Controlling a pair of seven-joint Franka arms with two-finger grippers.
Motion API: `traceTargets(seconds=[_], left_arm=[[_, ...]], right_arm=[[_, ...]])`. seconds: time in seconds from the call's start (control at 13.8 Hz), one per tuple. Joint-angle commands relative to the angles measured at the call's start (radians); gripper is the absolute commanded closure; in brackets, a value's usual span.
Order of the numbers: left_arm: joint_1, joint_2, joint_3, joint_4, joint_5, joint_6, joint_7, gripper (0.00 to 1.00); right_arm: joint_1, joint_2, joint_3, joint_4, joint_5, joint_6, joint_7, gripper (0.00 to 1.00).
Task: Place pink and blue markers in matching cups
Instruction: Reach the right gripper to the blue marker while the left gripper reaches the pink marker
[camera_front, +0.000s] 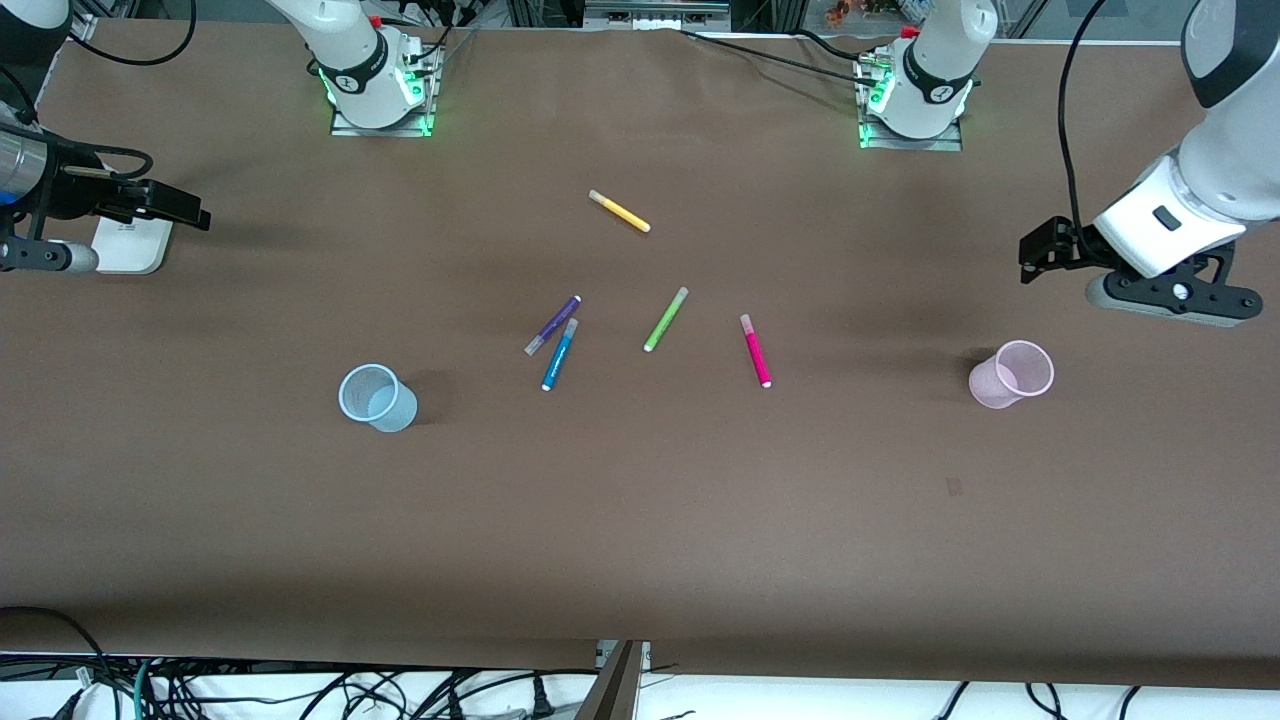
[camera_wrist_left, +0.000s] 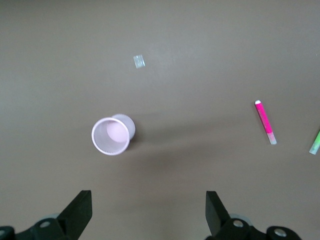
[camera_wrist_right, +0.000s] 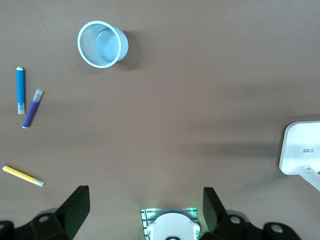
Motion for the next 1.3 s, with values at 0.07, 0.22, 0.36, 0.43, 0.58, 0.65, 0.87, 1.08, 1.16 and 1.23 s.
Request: traceTargets(seconds=[0.07, 0.22, 0.36, 0.43, 0.58, 0.65, 0.87, 1.08, 1.16, 1.23], left_arm=[[-0.004, 0.008, -0.020, 0.018, -0.024, -0.057, -0.082, 0.00], [-0.004, 0.006, -0.039, 0.015, -0.043, -0.095, -0.147, 0.00], [-0.004, 0.010, -0.069, 0.003, -0.051, -0.110, -0.190, 0.00], [-0.004, 0.016, -0.089, -0.008, -0.051, -0.106, -0.199, 0.00], [-0.005, 0.066, -0.124, -0.013, -0.051, -0.100, -0.201, 0.00], [-0.005, 0.101, -0.150, -0.010, -0.051, -0.086, -0.201, 0.00], [-0.007, 0.167, -0.187, -0.016, -0.051, -0.005, -0.250, 0.00], [-0.033, 0.226, -0.221, -0.019, -0.043, 0.070, -0.355, 0.01], [-0.042, 0.241, -0.220, -0.023, -0.041, 0.092, -0.369, 0.02], [-0.045, 0.252, -0.221, -0.042, -0.038, 0.128, -0.389, 0.04]], right_arm=[[0.008, 0.010, 0.004, 0.025, -0.013, -0.007, 0.007, 0.00], [0.008, 0.010, 0.004, 0.025, -0.014, -0.009, 0.007, 0.00], [0.014, 0.010, 0.004, 0.022, -0.016, -0.009, 0.010, 0.00], [0.017, 0.010, 0.004, 0.022, -0.016, -0.007, 0.016, 0.00], [0.021, 0.015, 0.004, 0.022, -0.010, 0.006, 0.027, 0.00], [0.022, 0.024, 0.005, 0.022, -0.010, 0.017, 0.029, 0.00], [0.062, 0.076, 0.005, 0.014, -0.010, 0.066, 0.029, 0.00], [0.148, 0.154, 0.005, 0.014, -0.005, 0.152, 0.159, 0.00], [0.184, 0.185, 0.005, 0.013, -0.005, 0.193, 0.200, 0.00], [0.220, 0.211, 0.005, 0.013, -0.005, 0.235, 0.257, 0.00]])
